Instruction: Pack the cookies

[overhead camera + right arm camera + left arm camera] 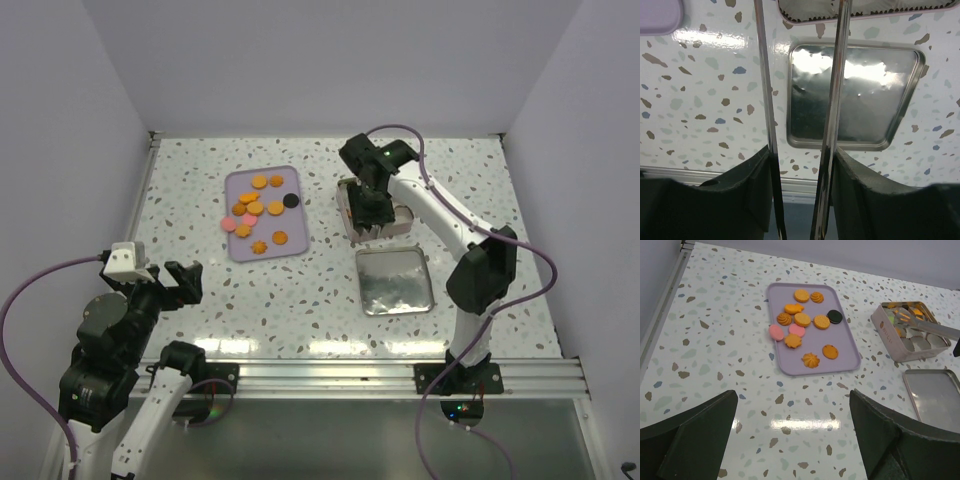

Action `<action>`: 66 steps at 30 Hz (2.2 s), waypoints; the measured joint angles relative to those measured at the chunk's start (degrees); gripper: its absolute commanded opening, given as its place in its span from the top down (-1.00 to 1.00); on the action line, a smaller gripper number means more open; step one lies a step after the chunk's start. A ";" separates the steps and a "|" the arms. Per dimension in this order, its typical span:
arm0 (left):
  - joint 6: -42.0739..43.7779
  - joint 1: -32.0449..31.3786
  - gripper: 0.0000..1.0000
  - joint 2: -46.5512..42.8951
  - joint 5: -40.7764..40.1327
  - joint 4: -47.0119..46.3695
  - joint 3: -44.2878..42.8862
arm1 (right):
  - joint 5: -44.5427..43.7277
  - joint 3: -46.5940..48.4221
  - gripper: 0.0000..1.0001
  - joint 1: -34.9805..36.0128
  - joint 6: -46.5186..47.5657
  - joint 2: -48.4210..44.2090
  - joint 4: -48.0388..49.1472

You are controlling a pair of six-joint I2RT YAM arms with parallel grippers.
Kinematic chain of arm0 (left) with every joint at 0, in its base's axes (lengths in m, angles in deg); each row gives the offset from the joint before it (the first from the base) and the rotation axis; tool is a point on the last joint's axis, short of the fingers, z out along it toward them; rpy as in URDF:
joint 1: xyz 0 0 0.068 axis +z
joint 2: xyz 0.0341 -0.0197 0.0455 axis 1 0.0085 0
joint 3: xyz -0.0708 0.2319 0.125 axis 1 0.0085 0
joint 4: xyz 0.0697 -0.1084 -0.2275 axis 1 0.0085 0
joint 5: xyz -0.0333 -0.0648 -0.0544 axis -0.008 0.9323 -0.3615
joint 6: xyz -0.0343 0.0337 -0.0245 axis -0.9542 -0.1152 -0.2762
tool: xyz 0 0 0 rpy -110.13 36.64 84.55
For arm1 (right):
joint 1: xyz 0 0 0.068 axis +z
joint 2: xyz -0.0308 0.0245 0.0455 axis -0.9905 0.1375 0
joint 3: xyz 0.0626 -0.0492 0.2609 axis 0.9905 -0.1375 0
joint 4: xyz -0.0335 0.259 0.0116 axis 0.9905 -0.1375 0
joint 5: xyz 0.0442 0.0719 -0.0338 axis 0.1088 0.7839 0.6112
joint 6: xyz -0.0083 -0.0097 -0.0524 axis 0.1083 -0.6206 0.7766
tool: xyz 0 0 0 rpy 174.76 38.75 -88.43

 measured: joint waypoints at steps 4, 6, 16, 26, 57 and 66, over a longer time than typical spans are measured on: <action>0.02 0.02 -1.00 0.00 0.02 0.00 0.00 | -0.07 2.84 0.07 -0.02 0.20 0.81 -0.35; 0.02 0.00 -1.00 0.00 0.00 -0.02 0.00 | -0.02 4.68 0.07 -0.02 0.20 1.01 -0.39; 0.02 0.00 -1.00 0.00 0.00 -0.02 0.00 | 1.88 7.76 0.00 9.75 -1.46 1.68 -0.20; 0.00 0.02 -1.00 0.00 0.00 -0.02 0.00 | 7.26 15.06 0.00 28.02 -4.50 13.99 2.16; 0.00 0.00 -1.00 -0.09 -0.04 -0.02 0.00 | 1.18 27.08 0.02 27.45 -4.02 26.43 -0.26; 0.00 0.00 -1.00 -0.09 -0.02 -0.02 0.00 | -0.39 27.12 0.06 27.47 -3.91 26.67 -0.24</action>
